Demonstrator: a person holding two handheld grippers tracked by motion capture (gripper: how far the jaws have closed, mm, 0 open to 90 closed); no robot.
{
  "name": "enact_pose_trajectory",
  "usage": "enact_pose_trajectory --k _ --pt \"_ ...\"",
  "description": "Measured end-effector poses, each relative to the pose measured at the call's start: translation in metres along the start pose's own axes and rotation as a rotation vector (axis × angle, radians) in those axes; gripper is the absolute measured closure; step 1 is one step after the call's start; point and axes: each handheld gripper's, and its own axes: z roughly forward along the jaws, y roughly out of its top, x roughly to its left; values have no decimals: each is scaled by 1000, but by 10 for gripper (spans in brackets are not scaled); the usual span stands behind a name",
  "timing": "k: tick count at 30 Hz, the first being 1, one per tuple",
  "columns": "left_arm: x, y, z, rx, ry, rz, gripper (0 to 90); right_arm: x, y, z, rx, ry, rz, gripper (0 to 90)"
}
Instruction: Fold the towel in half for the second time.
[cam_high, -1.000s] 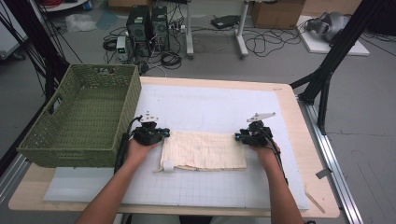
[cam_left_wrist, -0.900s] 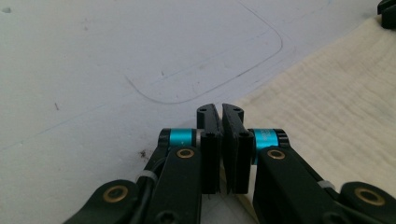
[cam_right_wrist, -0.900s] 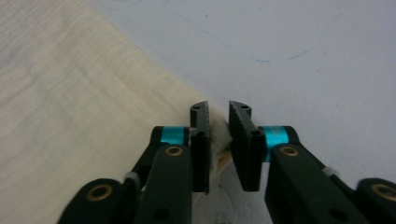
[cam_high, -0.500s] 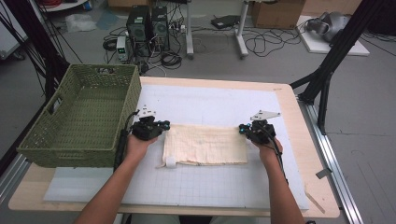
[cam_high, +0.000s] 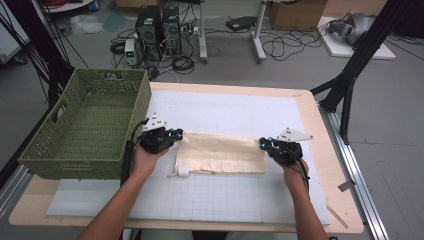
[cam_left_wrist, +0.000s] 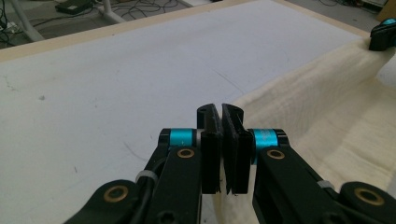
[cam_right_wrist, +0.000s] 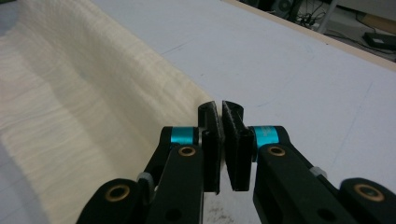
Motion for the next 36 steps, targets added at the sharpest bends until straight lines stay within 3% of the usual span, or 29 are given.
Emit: enact_pose_trajectory --k 10,14,20,23,25,28,32,36 --pt "-14 -20 -16 9 -21 -5 856 17 -11 -19 -1 53 -17 864" --pt "-23 -28 -22 31 -33 23 856 24 -20 -25 13 63 -22 863" --pt "-29 -43 -26 65 -45 20 854 32 -23 -32 28 79 -45 863" --pt "-29 -44 -28 82 -73 1 840 36 -25 -34 48 80 -58 861" --pt "-28 -42 -31 68 -75 -29 758 37 -26 -35 55 79 -59 860" --pt "-25 -35 -36 -6 -76 -90 537 36 -27 -36 54 73 -57 859" --pt "-22 -26 -35 -49 -84 -118 503 37 -27 -37 57 71 -59 858" --pt "-33 -26 -20 -4 -123 -88 529 40 -26 -36 62 79 -69 841"
